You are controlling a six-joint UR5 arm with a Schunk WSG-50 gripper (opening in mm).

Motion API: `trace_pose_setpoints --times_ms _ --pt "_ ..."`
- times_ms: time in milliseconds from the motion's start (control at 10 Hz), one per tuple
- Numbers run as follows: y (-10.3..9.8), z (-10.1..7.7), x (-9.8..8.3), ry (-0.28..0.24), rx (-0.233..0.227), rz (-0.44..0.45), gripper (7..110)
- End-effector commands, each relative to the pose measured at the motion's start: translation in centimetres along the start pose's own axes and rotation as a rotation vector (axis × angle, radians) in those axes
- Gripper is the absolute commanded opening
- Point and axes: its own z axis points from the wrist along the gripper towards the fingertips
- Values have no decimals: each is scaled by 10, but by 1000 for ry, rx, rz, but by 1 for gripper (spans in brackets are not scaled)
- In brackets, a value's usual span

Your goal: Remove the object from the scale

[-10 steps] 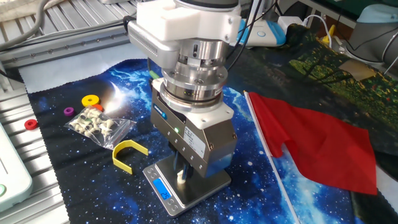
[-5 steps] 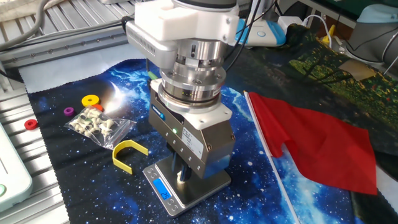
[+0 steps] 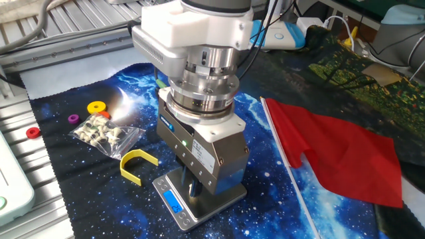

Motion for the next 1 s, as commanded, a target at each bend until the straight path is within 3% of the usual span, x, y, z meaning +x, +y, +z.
trace_pose_setpoints --times_ms 0,900 --pt "0 0 -1 1 -3 18 7" --pt "-1 -7 1 15 16 50 7"
